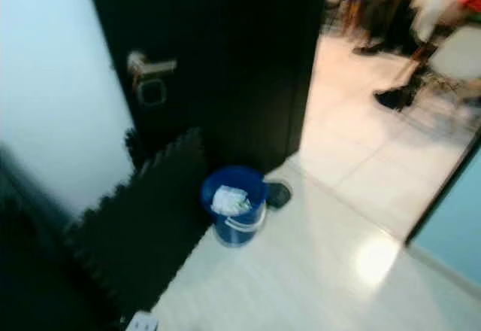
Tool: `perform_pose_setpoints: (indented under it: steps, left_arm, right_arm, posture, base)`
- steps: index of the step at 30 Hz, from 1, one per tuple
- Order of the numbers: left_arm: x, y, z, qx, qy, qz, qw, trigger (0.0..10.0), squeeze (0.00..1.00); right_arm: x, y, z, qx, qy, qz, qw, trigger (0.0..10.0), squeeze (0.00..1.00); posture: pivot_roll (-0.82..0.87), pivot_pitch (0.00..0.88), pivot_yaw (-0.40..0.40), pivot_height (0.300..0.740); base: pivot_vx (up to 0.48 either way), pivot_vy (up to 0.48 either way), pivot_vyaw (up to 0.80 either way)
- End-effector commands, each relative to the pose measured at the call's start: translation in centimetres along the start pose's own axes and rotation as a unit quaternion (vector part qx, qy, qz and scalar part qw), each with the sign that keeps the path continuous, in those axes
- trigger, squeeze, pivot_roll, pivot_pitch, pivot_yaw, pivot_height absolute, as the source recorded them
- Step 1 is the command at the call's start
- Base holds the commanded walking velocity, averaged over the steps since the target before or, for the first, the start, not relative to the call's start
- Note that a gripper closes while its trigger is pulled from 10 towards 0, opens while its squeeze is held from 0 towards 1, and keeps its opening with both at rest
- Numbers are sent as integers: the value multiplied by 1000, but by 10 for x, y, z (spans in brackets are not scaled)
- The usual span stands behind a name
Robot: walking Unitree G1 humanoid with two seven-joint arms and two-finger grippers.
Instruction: Clean up the room
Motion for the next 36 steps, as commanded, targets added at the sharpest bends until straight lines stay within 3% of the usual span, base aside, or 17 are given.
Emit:
perform_pose_setpoints:
  steps: [1,13,27,36]
  left_arm:
    - [-7,6,1,5,11,2,1000,10000,0]
    - [-6,11,2,6,9,-2,1000,10000,0]
    - [-2,5,1,0,3,-8,1000,10000,0]
    - [-1,5,1,13,2,-41,999,10000,0]
  right_arm:
    - [7,4,0,7,-8,3,1000,10000,0]
    - [6,3,0,4,-4,4,1000,10000,0]
    - [3,3,0,4,2,3,1000,10000,0]
    - [2,3,0,6,4,3,1000,10000,0]
  posture:
    - [15,0,-46,740]
    - [9,0,-44,740]
    - [7,0,-44,740]
    - [8,0,-44,740]
  base:
    - [0,0,-756]
    - [0,0,-761]
    - [0,0,-763]
    - [0,0,-762]
Point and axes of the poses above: a point about 5 cm out from each wrist's last joint towards the gripper, its own z axis pointing back from the gripper into the wrist, its own x axis along the axis of the wrist's last joint, y = z × x, the point moved 1 cm from there along -z, pointing out of the wrist towards the gripper, and after that the axes turned 10 degrees about -z, right-handed, at the moved point
